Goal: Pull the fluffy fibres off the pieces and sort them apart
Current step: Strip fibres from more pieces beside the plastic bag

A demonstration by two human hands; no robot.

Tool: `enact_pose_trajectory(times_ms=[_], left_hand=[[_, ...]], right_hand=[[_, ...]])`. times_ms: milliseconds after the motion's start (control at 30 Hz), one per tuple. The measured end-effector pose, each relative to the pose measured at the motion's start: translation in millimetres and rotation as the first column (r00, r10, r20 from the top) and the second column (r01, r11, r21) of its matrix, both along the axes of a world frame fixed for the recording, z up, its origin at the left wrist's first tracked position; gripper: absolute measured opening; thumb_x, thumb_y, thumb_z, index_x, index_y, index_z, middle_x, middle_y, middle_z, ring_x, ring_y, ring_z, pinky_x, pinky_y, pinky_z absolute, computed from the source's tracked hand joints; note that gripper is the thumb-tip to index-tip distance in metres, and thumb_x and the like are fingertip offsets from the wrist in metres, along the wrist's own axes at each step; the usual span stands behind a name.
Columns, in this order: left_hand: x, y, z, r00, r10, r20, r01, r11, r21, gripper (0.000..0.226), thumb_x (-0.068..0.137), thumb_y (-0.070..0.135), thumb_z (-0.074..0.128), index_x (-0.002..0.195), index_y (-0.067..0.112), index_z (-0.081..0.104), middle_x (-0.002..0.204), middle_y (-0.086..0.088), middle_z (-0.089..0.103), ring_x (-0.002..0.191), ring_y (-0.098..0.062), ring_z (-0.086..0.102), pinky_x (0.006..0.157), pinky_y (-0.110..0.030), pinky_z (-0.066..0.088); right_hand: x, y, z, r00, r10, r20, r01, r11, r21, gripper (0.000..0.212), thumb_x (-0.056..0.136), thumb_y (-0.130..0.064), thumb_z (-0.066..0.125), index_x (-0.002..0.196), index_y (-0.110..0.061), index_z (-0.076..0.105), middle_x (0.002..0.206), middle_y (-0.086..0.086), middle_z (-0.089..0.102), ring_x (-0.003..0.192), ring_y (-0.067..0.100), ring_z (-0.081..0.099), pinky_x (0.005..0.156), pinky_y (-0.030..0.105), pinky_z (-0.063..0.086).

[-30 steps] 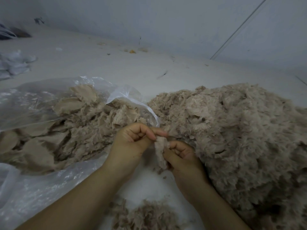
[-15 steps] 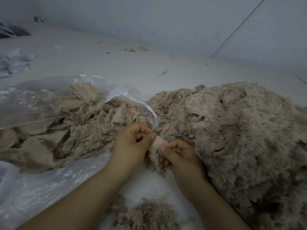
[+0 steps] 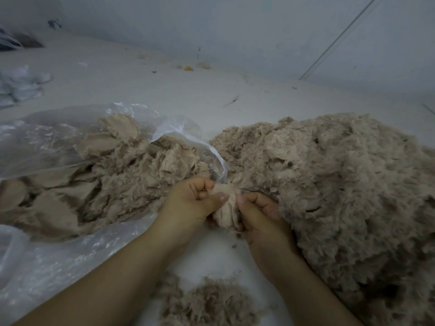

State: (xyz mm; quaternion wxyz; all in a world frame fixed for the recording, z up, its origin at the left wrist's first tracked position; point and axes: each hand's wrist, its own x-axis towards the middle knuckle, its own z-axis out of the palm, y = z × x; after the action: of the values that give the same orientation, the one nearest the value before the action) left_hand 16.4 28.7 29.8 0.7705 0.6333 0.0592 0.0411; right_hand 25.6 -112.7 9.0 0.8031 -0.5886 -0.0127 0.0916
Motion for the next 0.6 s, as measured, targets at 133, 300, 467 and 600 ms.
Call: enact_pose_trajectory(times_ms=[133,300,467,600], left_hand=[[-1.3,2.1,2.8,0.995,-0.095,0.037,0.093,0.994,0.053,0.011,0.093,0.001,0.058,0.085,-0.006,0.061,0.067,-0.021,0.062,0.054,-0.023,0.055,0.046,-0.022,0.044],[-1.3,0.5,1.3,1.0,-0.015,0.02,0.013,0.992,0.122,0.026,0.099,0.014,0.053,0.081,-0.005,0.058,0.063,-0.018,0.056,0.053,-0.026,0.048,0.046,-0.028,0.041],[-4.1,-3.6,2.7,0.993,-0.108,-0.037,0.112,0.986,0.127,0.042,0.07,0.036,0.075,0.08,-0.002,0.06,0.061,-0.016,0.057,0.048,-0.022,0.051,0.042,-0.024,0.042],[-0.1,0.3,-1.5,0.996,-0.038,-0.075,0.042,0.998,0.047,0.011,0.091,0.005,0.062,0.081,0.0,0.063,0.074,-0.024,0.056,0.057,-0.029,0.048,0.045,-0.025,0.044]], right_hand=[[0.4,0.5,2.0,0.998,0.043,0.036,-0.04,0.997,-0.065,0.019,0.082,-0.023,0.076,0.064,-0.022,0.07,0.06,0.011,0.058,0.054,0.023,0.047,0.055,0.029,0.043],[1.0,-1.7,-0.1,0.999,0.043,0.025,-0.042,0.997,-0.067,0.033,0.088,-0.008,0.065,0.059,-0.022,0.067,0.054,0.005,0.059,0.046,0.009,0.051,0.046,0.02,0.044],[-0.9,0.4,4.3,0.999,0.01,0.031,-0.008,0.998,-0.068,0.02,0.071,-0.033,0.073,0.065,-0.016,0.064,0.059,0.011,0.057,0.054,0.017,0.052,0.056,0.032,0.048],[0.3,-1.3,0.1,1.0,-0.017,-0.015,0.017,0.998,-0.057,0.024,0.09,-0.013,0.065,0.066,-0.02,0.065,0.064,0.01,0.061,0.06,0.023,0.051,0.061,0.037,0.043]])
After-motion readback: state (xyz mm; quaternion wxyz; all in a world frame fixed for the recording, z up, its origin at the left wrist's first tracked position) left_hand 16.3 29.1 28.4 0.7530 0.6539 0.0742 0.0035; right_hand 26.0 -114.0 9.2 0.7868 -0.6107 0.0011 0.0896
